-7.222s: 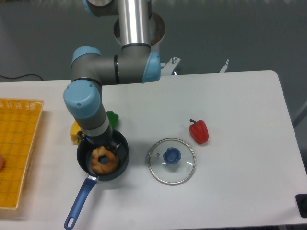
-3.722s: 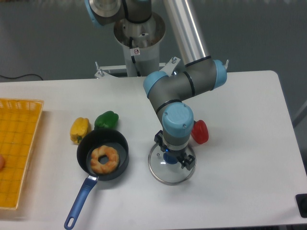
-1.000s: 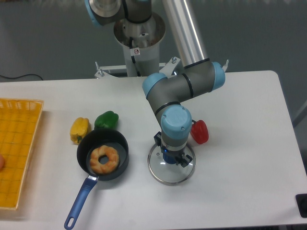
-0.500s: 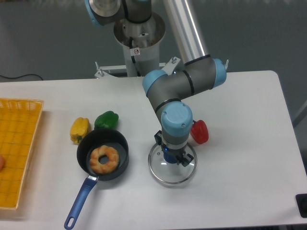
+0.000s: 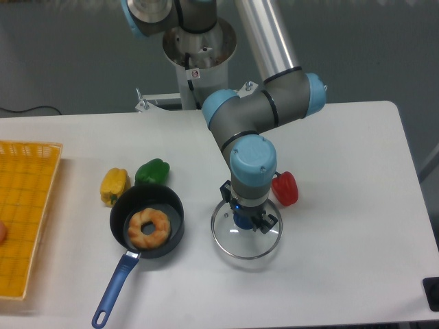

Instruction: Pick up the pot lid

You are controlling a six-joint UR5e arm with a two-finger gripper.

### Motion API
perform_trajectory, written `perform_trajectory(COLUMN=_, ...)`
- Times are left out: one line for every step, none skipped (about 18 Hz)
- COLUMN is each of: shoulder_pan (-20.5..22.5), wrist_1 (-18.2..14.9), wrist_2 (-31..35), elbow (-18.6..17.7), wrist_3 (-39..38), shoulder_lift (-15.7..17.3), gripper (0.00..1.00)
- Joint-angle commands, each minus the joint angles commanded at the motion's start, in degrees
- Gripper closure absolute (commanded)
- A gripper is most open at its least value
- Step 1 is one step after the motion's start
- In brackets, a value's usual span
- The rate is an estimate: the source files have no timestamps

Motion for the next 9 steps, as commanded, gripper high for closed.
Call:
perform_trajectory(shoulder_pan=0.00, wrist_1=-0.09, wrist_2=0.00, elbow=-0.26, wrist_3=0.00, shoulder_lift=0.35, gripper=0.39)
perform_trajectory(shoulder_pan=0.00, wrist_1=-0.35, wrist_2=0.00, elbow=-0.18, wrist_3=0.00, shoulder_lift=0.44, gripper=0.39)
perform_trajectory(shoulder_pan=0.09, wrist_1=-0.35, wrist_2=0.00, elbow=-0.18, wrist_3=0.09, shoulder_lift=0.61, gripper=0.39)
perform_trajectory(shoulder_pan=0.09, wrist_1=-0.53, wrist_2=0.00, elbow=-0.18, wrist_3=0.09, shoulder_lift=0.70, gripper=0.39)
perform_trajectory(shoulder_pan=0.09, wrist_1=-1.14, wrist_2=0.00, elbow=-0.18, wrist_3=0.09, shoulder_lift=0.88, gripper=0.39)
perform_trajectory(shoulder_pan=0.09, wrist_1=-1.58, wrist_2=0.00, elbow=-0.18, wrist_3=0.18, shoulder_lift=1.23, gripper=0.39)
perform_trajectory(shoulder_pan=0.17, wrist_1=-1.67, wrist_2=0.00, elbow=-0.18, wrist_3=0.26, shoulder_lift=1.32, gripper=0.39)
perform_trajectory(shoulder_pan=0.18, wrist_1=-1.67, wrist_2=0.00, elbow=-0.18, wrist_3=0.26, shoulder_lift=1.41, gripper=0.39)
perform_trajectory(shoulder_pan=0.18, wrist_1=-1.67, wrist_2=0.00, elbow=-0.18, wrist_3=0.35, shoulder_lift=1.41, gripper=0.39)
